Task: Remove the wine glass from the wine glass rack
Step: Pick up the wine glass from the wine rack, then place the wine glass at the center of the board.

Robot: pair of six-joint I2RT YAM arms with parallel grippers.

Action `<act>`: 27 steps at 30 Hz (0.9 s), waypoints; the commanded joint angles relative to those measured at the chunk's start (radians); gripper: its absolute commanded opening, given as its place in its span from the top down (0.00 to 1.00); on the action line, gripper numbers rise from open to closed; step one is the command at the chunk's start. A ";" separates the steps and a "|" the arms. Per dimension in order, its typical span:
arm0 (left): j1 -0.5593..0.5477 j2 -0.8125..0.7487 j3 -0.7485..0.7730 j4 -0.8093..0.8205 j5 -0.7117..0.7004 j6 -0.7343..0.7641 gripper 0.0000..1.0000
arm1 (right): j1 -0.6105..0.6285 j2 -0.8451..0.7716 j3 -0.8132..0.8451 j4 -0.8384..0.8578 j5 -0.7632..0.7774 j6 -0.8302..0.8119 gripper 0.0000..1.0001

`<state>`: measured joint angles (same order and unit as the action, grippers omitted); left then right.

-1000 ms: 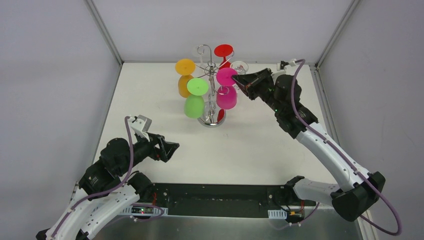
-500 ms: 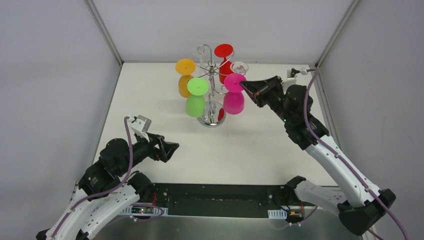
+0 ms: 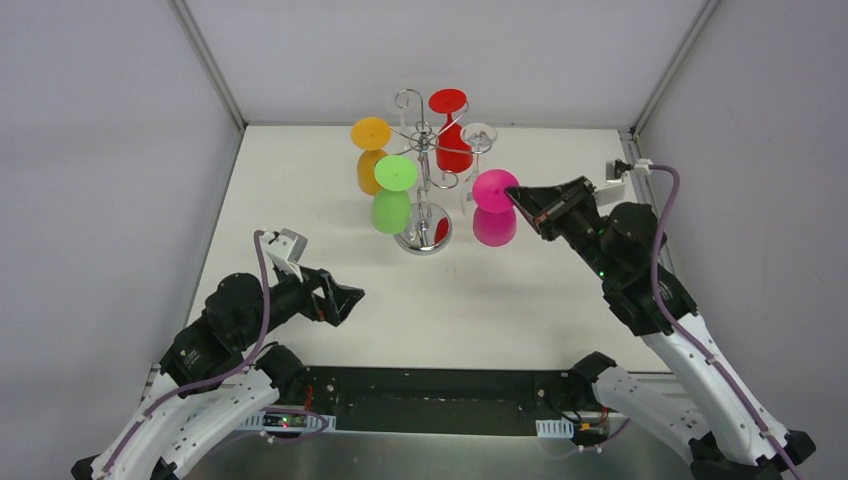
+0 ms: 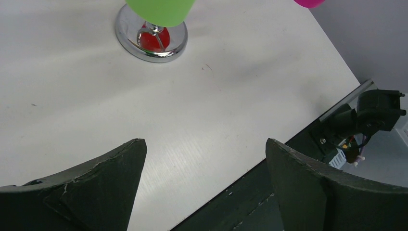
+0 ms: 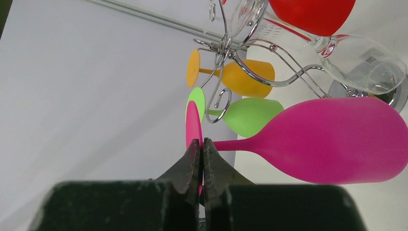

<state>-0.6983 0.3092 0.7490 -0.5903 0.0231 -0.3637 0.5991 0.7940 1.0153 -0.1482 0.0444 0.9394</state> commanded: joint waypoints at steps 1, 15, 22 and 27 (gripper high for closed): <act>0.010 0.008 0.030 0.010 0.045 -0.076 0.01 | -0.005 -0.062 0.007 -0.047 -0.035 -0.113 1.00; 0.010 0.009 0.045 0.003 0.103 -0.430 0.01 | -0.003 -0.115 -0.032 -0.142 -0.375 -0.543 1.00; 0.010 0.005 0.030 0.018 0.159 -0.628 0.01 | 0.015 -0.176 -0.084 -0.067 -0.538 -0.694 1.00; 0.010 -0.020 -0.015 0.024 0.157 -0.778 0.01 | 0.044 -0.177 -0.130 0.018 -0.675 -0.777 1.00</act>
<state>-0.6983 0.3077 0.7650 -0.5884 0.1547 -0.9806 0.6174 0.6201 0.9131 -0.2581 -0.4854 0.2768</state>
